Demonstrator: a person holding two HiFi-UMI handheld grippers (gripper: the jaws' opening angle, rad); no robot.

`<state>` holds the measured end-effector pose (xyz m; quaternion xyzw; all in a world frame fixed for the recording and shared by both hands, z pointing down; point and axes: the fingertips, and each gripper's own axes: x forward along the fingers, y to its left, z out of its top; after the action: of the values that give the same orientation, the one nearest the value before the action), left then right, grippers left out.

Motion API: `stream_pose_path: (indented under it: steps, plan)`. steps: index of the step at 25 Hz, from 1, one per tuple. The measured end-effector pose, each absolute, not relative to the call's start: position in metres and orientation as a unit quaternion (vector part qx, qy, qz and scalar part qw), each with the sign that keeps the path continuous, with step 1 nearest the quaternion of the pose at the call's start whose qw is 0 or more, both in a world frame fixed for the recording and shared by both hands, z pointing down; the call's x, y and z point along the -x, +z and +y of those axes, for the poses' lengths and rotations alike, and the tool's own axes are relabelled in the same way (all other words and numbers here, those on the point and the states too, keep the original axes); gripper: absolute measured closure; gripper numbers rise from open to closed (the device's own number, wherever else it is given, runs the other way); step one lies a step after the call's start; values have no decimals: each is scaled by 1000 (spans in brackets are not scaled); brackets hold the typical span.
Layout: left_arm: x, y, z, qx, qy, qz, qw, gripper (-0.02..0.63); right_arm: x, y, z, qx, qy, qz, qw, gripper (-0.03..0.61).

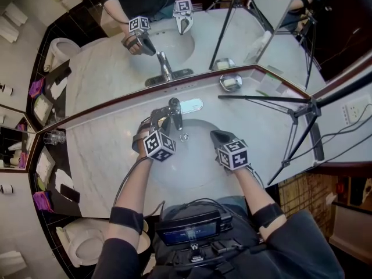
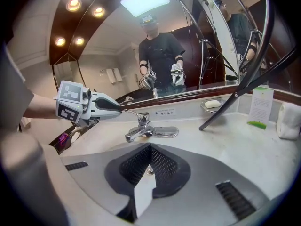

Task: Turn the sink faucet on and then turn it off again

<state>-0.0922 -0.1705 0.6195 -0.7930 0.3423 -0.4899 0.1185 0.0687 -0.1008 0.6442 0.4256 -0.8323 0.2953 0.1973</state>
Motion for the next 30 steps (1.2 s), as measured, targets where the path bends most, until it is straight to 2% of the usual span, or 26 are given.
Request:
stream_pose_path:
  steps: [2,6,13,17,21,30]
  plan:
    - [98,612,-165,792,-481,358,113,597,-66,641,-100,-423,293,-835,197,559]
    - [105,598,-151,804,-446,388,71,609,-59,636,-98,-418,287,-839,196,558]
    - [125,571,-127,817,-272,491,-135,609,-53,626,-100,-411,269,-848,197,558]
    - [146,584,-109,794,-219,530,-200,611,-52,623,-101,-409,264,-851,199,558]
    - [159,591,-94,781,-183,549,-236,612,-51,624,-101,-407,263,-851,200,558]
    - [166,593,-83,767,-151,569,-256,611,-49,625,-99,-408,268,-850,198,558]
